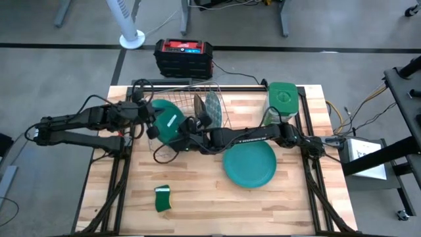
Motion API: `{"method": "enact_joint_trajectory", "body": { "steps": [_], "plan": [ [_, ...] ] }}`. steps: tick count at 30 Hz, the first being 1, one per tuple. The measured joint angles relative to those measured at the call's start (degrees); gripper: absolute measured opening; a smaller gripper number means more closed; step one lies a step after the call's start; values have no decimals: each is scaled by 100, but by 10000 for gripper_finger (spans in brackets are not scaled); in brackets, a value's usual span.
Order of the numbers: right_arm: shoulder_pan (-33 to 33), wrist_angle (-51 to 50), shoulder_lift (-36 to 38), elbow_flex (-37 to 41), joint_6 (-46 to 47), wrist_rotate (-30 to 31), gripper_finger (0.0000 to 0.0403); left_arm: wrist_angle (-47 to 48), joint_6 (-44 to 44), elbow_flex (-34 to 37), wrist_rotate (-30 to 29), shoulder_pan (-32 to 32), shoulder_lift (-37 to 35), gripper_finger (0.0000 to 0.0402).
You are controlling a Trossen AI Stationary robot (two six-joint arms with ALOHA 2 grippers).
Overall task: Sort dishes
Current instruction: Put the green plate on the dish rack
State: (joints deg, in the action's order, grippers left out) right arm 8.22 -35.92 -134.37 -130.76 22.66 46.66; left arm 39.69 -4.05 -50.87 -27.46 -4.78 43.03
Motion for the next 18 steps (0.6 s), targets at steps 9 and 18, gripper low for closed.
{"method": "enact_joint_trajectory", "body": {
  "steps": [9, 18],
  "plan": [
    [551, 369, -371, 9, -1361, 85, 22, 645, 40, -2, 302, 2, 153, 0],
    [430, 1237, -638, 9, -2205, -2, 144, 2199, 146, -1047, 361, 13, 280, 0]
  ]
}}
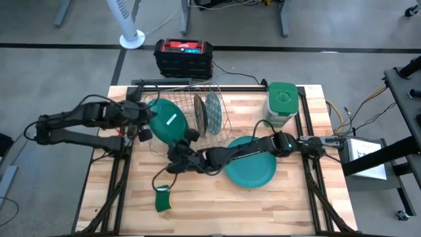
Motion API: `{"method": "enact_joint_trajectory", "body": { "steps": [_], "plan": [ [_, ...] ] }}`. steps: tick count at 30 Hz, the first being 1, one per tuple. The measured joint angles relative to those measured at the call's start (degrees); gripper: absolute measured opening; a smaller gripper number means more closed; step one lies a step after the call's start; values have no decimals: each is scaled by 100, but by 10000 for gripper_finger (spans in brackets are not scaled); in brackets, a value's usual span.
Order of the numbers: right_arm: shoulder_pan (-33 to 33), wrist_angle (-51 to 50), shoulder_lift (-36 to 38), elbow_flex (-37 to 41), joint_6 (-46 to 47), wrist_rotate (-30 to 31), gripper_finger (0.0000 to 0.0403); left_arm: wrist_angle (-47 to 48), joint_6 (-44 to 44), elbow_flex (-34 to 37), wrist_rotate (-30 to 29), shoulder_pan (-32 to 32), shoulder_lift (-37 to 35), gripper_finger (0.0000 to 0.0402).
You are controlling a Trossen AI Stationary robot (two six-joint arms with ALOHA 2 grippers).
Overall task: Sort dishes
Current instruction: Put the green plate on the dish rack
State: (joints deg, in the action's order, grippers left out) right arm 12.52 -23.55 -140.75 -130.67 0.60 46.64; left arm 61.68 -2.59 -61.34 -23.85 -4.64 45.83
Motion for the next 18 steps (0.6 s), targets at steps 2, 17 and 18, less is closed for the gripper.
{"method": "enact_joint_trajectory", "body": {
  "steps": [2, 17, 18],
  "plan": [
    [-45, -9, 0, 0, -26, 1, 170, 648, 202, -398, 287, 4, 38, 0],
    [-145, -17, 39, 0, -172, -20, 227, 1855, 167, 18, 1441, 10, 177, 0],
    [-145, -17, 44, 0, -191, -20, 225, 1834, 153, 119, 1389, 9, 211, 0]
  ]
}}
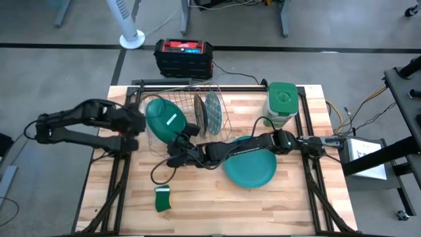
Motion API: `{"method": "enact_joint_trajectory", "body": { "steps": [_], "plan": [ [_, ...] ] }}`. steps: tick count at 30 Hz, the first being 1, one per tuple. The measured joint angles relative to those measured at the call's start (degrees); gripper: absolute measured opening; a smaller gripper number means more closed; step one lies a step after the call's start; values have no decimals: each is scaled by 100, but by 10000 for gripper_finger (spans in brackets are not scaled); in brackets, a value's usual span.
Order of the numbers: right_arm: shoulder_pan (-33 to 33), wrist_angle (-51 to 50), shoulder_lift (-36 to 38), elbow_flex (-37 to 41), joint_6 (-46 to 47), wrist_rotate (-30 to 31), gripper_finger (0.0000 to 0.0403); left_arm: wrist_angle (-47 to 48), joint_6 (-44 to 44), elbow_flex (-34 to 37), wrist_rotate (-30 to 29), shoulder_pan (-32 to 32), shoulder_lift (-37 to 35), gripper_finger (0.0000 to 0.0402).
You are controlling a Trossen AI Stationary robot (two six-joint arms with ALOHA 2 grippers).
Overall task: Sort dishes
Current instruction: Put the green plate on the dish rack
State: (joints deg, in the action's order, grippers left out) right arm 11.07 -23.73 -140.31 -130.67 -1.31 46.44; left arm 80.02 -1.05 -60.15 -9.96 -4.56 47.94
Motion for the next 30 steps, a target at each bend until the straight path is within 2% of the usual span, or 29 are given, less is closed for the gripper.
{"method": "enact_joint_trajectory", "body": {
  "steps": [5, 10, 21, 26, 28, 30],
  "plan": [
    [-41, -2, 2, 0, -10, -4, 223, -453, -130, 370, -719, -5, 175, 0],
    [-81, -1, 0, 0, 167, 2, 234, -1054, -461, 350, -735, -4, 338, 0],
    [-36, 0, -2, 0, 645, 17, 281, -1670, -867, -86, -751, -4, 580, 0],
    [-10, 0, -2, 0, 1181, 162, 294, -1873, -1139, -210, -752, -4, 816, 0],
    [-17, -11, -2, 9, 1360, 326, 294, -1905, -1195, -242, -752, -4, 941, 0],
    [-17, -213, -7, 11, 1535, 749, 291, -1913, -1196, -300, -752, -4, 1086, 0]
  ]
}}
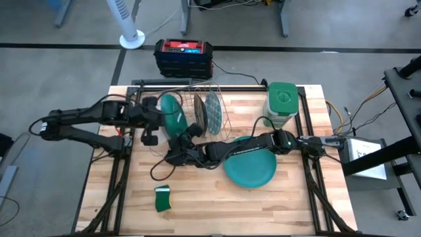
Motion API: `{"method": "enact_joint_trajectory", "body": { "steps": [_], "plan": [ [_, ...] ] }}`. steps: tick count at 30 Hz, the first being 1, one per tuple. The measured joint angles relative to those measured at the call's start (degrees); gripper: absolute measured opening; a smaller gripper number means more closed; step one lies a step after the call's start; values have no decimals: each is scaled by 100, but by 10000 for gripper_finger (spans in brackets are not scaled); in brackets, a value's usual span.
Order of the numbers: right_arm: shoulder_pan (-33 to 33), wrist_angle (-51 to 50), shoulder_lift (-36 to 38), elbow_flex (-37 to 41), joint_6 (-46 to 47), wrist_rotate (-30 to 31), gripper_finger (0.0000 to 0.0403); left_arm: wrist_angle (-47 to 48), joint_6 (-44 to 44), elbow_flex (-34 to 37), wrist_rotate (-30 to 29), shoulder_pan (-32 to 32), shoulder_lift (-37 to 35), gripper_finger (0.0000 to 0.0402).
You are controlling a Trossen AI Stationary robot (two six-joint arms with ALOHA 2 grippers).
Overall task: Sort dishes
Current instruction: Put the green plate on the dish rack
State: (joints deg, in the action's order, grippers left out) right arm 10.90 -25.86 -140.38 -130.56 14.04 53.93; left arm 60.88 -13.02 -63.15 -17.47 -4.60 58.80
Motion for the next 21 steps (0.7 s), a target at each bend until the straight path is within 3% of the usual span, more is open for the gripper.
{"method": "enact_joint_trajectory", "body": {
  "steps": [3, 13, 21],
  "plan": [
    [-5, -356, -3, 4, 226, 329, 281, 4, 0, -77, 0, 0, 184, 0],
    [-289, -415, -26, 5, 698, 371, 243, -18, 22, -291, 0, 0, 322, 0],
    [-444, -472, 7, -10, 1580, 129, 159, 2, 194, -291, 0, 0, 175, 0]
  ]
}}
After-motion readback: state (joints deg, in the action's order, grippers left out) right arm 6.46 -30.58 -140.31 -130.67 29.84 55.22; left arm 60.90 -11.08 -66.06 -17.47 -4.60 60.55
